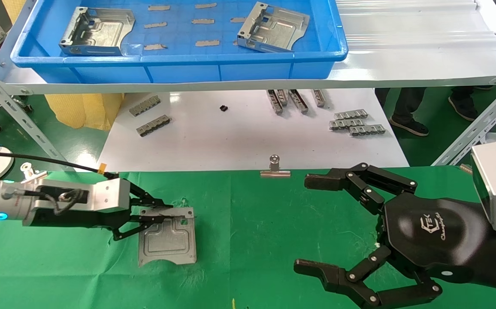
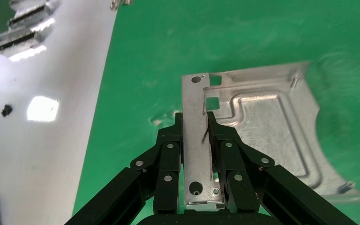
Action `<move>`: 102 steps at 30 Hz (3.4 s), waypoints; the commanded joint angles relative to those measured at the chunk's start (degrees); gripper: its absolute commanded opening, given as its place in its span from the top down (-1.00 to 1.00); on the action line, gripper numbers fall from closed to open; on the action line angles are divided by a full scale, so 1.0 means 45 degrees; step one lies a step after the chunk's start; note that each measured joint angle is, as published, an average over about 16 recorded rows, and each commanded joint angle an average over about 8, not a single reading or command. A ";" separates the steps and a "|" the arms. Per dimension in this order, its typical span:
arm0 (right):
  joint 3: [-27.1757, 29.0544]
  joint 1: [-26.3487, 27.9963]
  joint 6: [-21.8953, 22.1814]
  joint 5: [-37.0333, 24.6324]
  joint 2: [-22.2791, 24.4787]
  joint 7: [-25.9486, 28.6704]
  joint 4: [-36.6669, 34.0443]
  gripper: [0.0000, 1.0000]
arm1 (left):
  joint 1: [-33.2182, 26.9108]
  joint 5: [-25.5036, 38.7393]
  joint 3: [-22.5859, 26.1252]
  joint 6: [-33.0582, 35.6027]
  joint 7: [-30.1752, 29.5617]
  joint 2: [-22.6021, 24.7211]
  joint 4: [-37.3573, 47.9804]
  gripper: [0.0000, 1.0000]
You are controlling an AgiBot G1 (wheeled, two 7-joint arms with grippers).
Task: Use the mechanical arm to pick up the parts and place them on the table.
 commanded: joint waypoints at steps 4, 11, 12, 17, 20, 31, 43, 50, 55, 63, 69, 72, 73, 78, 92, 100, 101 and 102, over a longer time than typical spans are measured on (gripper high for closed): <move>0.0000 0.0000 0.0000 0.0000 0.0000 0.0000 0.0000 -1.00 | -0.0054 0.0125 0.0075 -0.0459 0.0199 0.0234 0.0232 -1.00; 0.0000 0.0000 0.0000 0.0000 0.0000 0.0000 0.0000 -1.00 | -0.0160 -0.0188 -0.0133 0.0333 0.0319 0.0164 0.0366 -1.00; 0.0000 0.0000 0.0000 0.0000 0.0000 0.0000 0.0000 -1.00 | -0.0174 -0.0255 -0.0177 0.0528 0.0313 0.0122 0.0387 -1.00; 0.0000 0.0000 0.0000 0.0000 0.0000 0.0000 0.0000 -1.00 | -0.0104 -0.0832 -0.0568 0.1407 -0.0228 -0.0108 0.0652 -1.00; 0.0000 0.0000 0.0000 0.0001 0.0000 0.0000 0.0000 -1.00 | 0.0053 -0.1285 -0.0884 0.1668 -0.0896 -0.0218 0.0861 -1.00; 0.0001 -0.0003 0.0003 0.0003 0.0001 -0.0001 -0.0003 -1.00 | 0.0374 -0.1980 -0.1365 0.1850 -0.1739 -0.0358 0.1123 -1.00; 0.0000 -0.0003 0.0003 0.0003 0.0001 -0.0001 -0.0004 -1.00 | 0.1205 -0.2470 -0.1903 0.1676 -0.2753 -0.0898 -0.0762 -1.00; 0.0000 -0.0003 0.0003 0.0003 0.0001 -0.0001 -0.0004 -1.00 | 0.2121 -0.3093 -0.2540 0.1514 -0.3932 -0.1484 -0.2710 -1.00; 0.0000 -0.0003 0.0003 0.0003 0.0001 -0.0001 -0.0004 -1.00 | 0.2774 -0.3538 -0.2995 0.1398 -0.4773 -0.1902 -0.4098 -1.00; 0.0000 -0.0003 0.0003 0.0003 0.0001 -0.0001 -0.0004 -1.00 | 0.3819 -0.4249 -0.3721 0.1212 -0.6118 -0.2570 -0.6319 -1.00; 0.0000 -0.0003 0.0003 0.0003 0.0002 -0.0001 -0.0004 -1.00 | 0.4604 -0.4784 -0.4268 0.1073 -0.7130 -0.3073 -0.7989 -1.00; 0.0000 -0.0003 0.0003 0.0003 0.0002 -0.0001 -0.0004 -1.00 | 0.4996 -0.5050 -0.4541 0.1003 -0.7634 -0.3323 -0.8822 -1.00; 0.0000 -0.0003 0.0003 0.0003 0.0002 -0.0001 -0.0004 -1.00 | 0.5128 -0.5141 -0.4633 0.0979 -0.7804 -0.3408 -0.9104 -1.00; -0.0001 -0.0003 0.0003 0.0004 0.0002 -0.0001 -0.0004 -1.00 | 0.5781 -0.5585 -0.5087 0.0864 -0.8644 -0.3825 -1.0491 -1.00; -0.0001 -0.0003 0.0003 0.0004 0.0002 -0.0002 -0.0004 -1.00 | 0.7615 -0.6833 -0.6363 0.0538 -1.1006 -0.4999 -1.4391 -1.00; 0.0000 -0.0005 0.0005 0.0006 0.0002 -0.0002 -0.0007 -1.00 | 0.8338 -0.7337 -0.6866 0.0419 -1.1867 -0.5458 -1.5960 -1.00; 0.0000 -0.0005 0.0006 0.0006 0.0002 -0.0002 -0.0008 -1.00 | 0.8369 -0.7362 -0.6889 0.0413 -1.1890 -0.5478 -1.6028 -1.00; 0.0000 -0.0005 0.0007 0.0007 0.0002 -0.0002 -0.0008 -1.00 | 0.8403 -0.7390 -0.6913 0.0406 -1.1918 -0.5500 -1.6101 -1.00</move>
